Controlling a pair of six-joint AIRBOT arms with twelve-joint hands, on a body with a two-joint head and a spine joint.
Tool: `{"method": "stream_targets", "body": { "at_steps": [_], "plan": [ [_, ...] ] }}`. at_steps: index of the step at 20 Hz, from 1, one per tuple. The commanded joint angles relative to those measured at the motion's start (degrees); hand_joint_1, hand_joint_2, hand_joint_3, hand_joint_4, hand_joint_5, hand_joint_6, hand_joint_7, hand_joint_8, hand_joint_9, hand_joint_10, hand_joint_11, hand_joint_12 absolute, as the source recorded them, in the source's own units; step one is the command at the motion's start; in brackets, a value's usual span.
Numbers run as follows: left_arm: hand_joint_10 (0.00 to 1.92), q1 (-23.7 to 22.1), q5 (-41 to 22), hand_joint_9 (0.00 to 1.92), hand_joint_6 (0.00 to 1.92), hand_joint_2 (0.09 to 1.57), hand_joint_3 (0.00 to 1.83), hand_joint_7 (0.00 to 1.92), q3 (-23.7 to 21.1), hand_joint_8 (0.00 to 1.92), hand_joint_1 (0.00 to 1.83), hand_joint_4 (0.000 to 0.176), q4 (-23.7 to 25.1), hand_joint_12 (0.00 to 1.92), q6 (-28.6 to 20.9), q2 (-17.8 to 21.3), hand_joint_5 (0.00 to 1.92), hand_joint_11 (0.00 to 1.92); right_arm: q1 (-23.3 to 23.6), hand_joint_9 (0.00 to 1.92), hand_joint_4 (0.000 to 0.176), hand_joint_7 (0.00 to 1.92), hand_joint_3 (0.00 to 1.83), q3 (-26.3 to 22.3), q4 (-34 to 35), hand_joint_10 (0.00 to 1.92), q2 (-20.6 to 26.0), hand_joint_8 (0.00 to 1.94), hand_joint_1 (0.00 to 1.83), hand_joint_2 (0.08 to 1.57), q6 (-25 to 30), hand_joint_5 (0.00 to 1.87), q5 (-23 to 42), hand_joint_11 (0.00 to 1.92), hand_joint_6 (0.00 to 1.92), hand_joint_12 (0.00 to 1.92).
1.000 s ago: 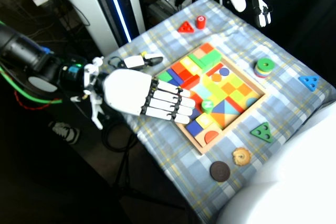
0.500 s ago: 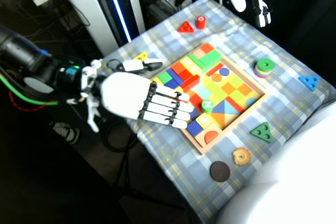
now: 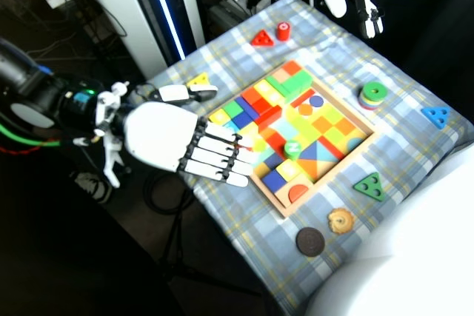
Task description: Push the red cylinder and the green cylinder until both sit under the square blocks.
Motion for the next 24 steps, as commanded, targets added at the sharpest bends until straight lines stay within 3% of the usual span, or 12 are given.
{"method": "stream_targets", "body": {
  "at_steps": [1,5,7,11,12,13,14,16,19,22,23,24],
  "plan": [
    [0.00,-0.05,-6.35,0.40,0.00,1.36,0.00,0.53,0.38,0.00,0.39,0.013,2.01,0.40,-0.62,0.03,0.55,0.00,0.25,0.00,0.129,0.02,0.00,-0.23,0.91,0.00,0.43,0.00,0.00,0.92,0.00,0.43,6.68,0.00,0.00,0.00],
    [0.01,0.00,-6.33,0.42,0.00,1.34,0.00,0.53,0.38,0.00,0.37,0.009,1.98,0.42,-0.65,0.03,0.56,0.00,0.26,0.00,0.095,0.02,0.01,-1.86,0.96,0.00,1.98,0.00,0.00,0.94,-0.20,0.45,9.41,0.00,0.01,0.00],
    [0.01,0.02,-6.30,0.43,0.00,1.35,0.00,0.53,0.38,0.00,0.35,0.006,1.97,0.43,-0.69,0.02,0.56,0.00,0.26,0.00,0.138,0.01,0.00,-2.55,1.22,0.00,2.78,0.00,0.00,0.93,-0.22,0.44,11.58,0.00,0.00,0.00],
    [0.00,0.03,-6.27,0.42,0.00,1.35,0.00,0.53,0.39,0.00,0.36,0.005,1.95,0.37,-0.72,-0.01,0.57,0.00,0.43,0.00,0.126,0.02,0.00,-2.29,1.64,0.00,2.73,0.00,0.00,0.93,-0.22,0.44,14.32,0.00,0.00,0.00],
    [0.00,0.03,-6.27,0.42,0.00,1.34,0.00,0.54,0.39,0.00,0.35,0.009,1.95,0.44,-0.73,-0.01,0.57,0.00,0.60,0.00,0.103,0.03,0.00,-1.91,1.62,0.00,2.15,0.01,0.00,0.93,-0.22,0.45,14.36,0.00,0.01,0.00],
    [0.00,0.03,-6.27,0.42,0.00,1.35,0.00,0.53,0.42,0.00,0.34,0.011,1.95,0.45,-0.78,-0.03,0.57,0.00,1.30,0.00,0.103,0.03,0.00,-0.79,1.60,0.00,0.67,0.01,0.00,0.92,-0.22,0.44,14.34,0.00,0.00,0.00],
    [0.00,0.03,-6.24,0.42,0.00,1.35,0.00,0.54,0.46,0.00,0.34,0.007,1.96,0.45,-0.78,-0.03,0.57,0.00,1.81,0.00,0.081,0.02,0.00,-0.04,1.57,0.00,-0.25,0.00,0.00,0.93,-0.22,0.44,14.30,0.00,0.00,0.00],
    [0.00,0.02,-6.17,0.41,0.00,1.34,0.00,0.53,0.51,0.00,0.32,0.013,2.03,0.38,-1.02,0.00,0.57,0.00,4.25,0.00,0.099,0.02,0.00,2.25,0.85,0.00,-3.08,0.00,0.00,0.93,-0.21,0.44,12.87,0.00,0.00,0.00],
    [0.00,0.03,-6.21,0.42,0.00,1.34,0.00,0.54,0.50,0.00,0.37,0.000,2.02,0.39,-1.06,0.00,0.58,0.00,7.59,0.00,0.113,0.02,0.00,5.56,-0.24,0.00,-6.56,0.00,0.00,0.91,-0.20,0.43,9.77,0.00,0.00,0.00],
    [0.01,0.03,-6.01,0.42,0.00,1.34,0.00,0.55,0.63,0.00,0.36,0.013,2.04,0.45,-1.06,-0.01,0.57,0.00,9.40,0.00,0.130,0.00,0.00,8.70,-1.04,0.00,-9.69,0.00,0.00,0.93,-0.09,0.38,6.85,0.00,0.00,0.00],
    [0.01,0.03,-5.90,0.43,0.00,1.34,0.00,0.56,0.67,0.00,0.38,0.006,2.11,0.45,-1.06,-0.01,0.57,0.00,9.77,0.00,0.100,0.00,0.01,9.45,-1.29,0.00,-10.45,0.00,0.00,0.95,-0.09,0.38,6.05,0.00,0.00,0.00],
    [0.01,0.03,-5.87,0.41,0.00,1.34,0.00,0.55,0.68,0.00,0.38,0.013,2.11,0.39,-1.06,-0.01,0.57,0.00,9.93,0.00,0.097,0.01,0.01,9.95,-1.39,0.00,-10.92,0.00,0.00,0.94,-0.09,0.40,5.47,0.00,0.01,0.00]
  ]
}}
